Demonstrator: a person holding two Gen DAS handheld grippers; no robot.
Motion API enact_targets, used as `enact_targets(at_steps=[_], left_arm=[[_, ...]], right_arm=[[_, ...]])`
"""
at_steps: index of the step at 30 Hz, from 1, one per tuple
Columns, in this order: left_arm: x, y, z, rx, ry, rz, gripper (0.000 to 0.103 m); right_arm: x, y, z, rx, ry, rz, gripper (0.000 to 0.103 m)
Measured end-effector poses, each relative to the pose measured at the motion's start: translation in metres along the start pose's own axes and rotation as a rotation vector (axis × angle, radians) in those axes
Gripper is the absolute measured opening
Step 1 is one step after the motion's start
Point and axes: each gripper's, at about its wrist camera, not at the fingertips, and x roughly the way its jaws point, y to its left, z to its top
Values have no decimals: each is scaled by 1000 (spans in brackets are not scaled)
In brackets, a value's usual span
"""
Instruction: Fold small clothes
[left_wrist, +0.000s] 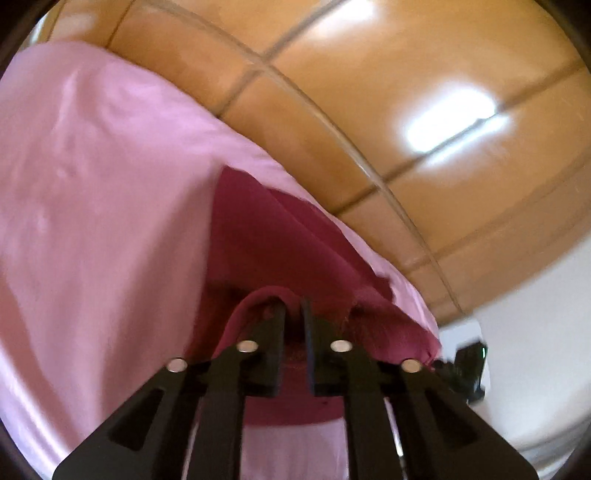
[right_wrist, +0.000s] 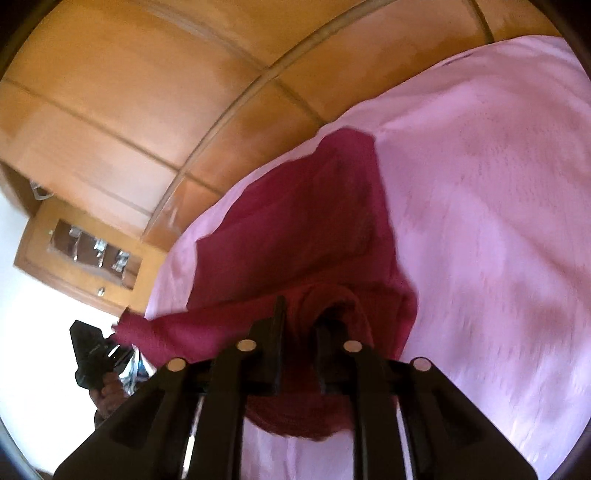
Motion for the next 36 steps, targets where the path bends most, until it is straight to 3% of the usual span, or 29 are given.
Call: enact_targets(at_steps=[1, 2, 3, 7, 11, 12, 14, 16, 19, 20, 21, 25, 29, 34, 36], left_arm=[[5, 4, 10, -22, -25, 13, 29], [6, 7, 16, -45, -46, 34, 49], [5, 12, 19, -68, -67, 46, 58], [-4, 37, 8, -47, -59, 120, 58], [-1, 60, -34, 10, 15, 162, 58], [0, 62, -45, 29, 29, 168, 58], [6, 63, -67, 55, 67, 153, 58], [15, 59, -79, 87, 87, 165, 49], [24, 51, -80, 122, 79, 211, 29], [22, 49, -79, 132, 87, 223, 19], [23, 44, -80, 149, 93, 240, 17], [2, 29, -91, 278, 95, 277, 14], [-18, 23, -112, 307, 103, 289, 14], [-38, -1, -162, 364, 92, 409, 15], [-44, 0, -174, 378, 65, 499, 18]], right_arm=[[-1, -3, 3, 18, -11, -2, 61], [-4, -5, 6, 33, -31, -13, 82], [-10, -6, 7, 32, -54, -20, 84], [-36, -16, -9, 8, -84, -17, 89], [-41, -20, -47, -62, -31, -61, 89], [-35, -19, -61, -86, -5, -84, 86], [-24, -19, -73, -103, 20, -109, 69], [-8, -19, -79, -104, 38, -131, 42], [11, -16, -79, -122, 54, -174, 21], [10, -12, -79, -133, 52, -184, 20], [6, -9, -80, -153, 45, -191, 17], [-32, -1, -84, -216, 15, -190, 12], [-53, 2, -110, -285, 77, -213, 11], [-58, -21, -151, -228, 161, -242, 11], [-60, -28, -158, -202, 165, -243, 11]])
